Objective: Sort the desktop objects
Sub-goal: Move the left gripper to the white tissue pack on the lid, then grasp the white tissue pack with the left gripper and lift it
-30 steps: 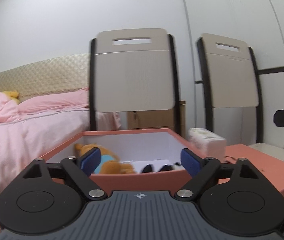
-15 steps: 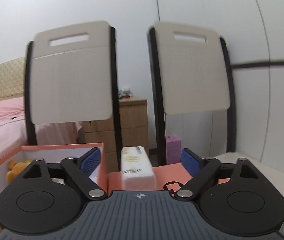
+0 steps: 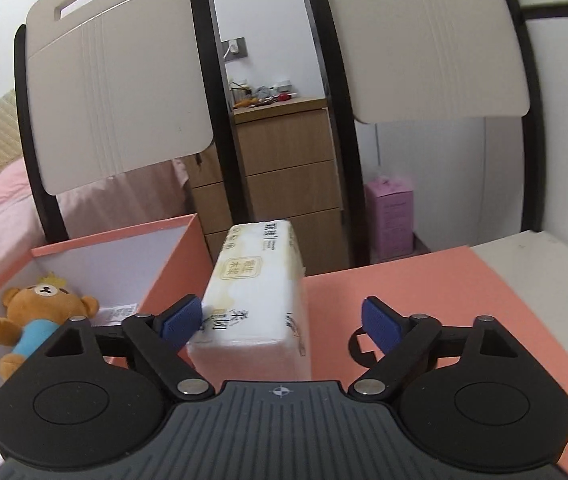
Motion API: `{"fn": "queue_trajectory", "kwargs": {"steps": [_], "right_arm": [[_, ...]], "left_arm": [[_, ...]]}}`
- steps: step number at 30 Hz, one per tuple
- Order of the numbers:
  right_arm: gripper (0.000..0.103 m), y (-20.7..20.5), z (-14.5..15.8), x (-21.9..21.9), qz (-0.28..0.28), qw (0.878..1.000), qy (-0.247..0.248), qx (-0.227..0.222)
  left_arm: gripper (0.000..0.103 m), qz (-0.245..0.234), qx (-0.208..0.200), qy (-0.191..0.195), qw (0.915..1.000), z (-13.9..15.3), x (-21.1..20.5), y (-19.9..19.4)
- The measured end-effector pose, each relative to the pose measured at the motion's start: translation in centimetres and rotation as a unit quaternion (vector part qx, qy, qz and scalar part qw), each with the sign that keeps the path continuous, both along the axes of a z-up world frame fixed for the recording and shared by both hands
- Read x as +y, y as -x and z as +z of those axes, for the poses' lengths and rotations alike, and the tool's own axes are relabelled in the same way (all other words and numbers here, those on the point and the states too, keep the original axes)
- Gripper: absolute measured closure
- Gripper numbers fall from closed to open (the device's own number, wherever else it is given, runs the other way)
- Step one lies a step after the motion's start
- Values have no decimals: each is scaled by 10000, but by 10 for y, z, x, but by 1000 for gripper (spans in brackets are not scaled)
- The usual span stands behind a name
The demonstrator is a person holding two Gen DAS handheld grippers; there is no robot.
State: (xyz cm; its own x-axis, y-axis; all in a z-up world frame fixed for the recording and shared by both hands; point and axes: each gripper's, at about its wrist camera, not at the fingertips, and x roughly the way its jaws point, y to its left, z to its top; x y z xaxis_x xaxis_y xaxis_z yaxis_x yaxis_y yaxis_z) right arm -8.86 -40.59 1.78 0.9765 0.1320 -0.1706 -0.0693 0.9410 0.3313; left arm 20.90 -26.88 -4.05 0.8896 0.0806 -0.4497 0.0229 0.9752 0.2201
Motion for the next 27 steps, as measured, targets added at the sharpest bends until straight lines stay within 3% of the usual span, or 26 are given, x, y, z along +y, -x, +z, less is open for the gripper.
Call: {"fn": "queue_trajectory", "kwargs": {"steps": [1,2,3,5,13,22,26,27], "right_arm": [[0,1,0,0,5,10000,-5,4],[0,1,0,1,14,10000,-6,10],[0,0,0,1,24,10000,-3,16],[0,0,1,3,46,10000,3,18],[0,-4,1,12,94,9999,93,82],[0,-15,-2,30,196,9992,249,251],[0,-23,-2,42,288,9988,287,288],[0,-25,-2,46,320,9986,301,296]], "left_arm": [[23,57,-23,-64,10000,-2,0,-1],[37,115,-69,-145,9998,-3,0,-2],[45,143,-130,-214,9996,-4,0,-2],[51,99,-179,-223,9995,-4,4,-1],[56,-223,-287,331,9988,8,23,18],[60,-768,-806,634,9918,43,45,57],[67,-793,-944,794,9892,60,71,64],[78,-777,-975,829,9887,64,78,64]]}}
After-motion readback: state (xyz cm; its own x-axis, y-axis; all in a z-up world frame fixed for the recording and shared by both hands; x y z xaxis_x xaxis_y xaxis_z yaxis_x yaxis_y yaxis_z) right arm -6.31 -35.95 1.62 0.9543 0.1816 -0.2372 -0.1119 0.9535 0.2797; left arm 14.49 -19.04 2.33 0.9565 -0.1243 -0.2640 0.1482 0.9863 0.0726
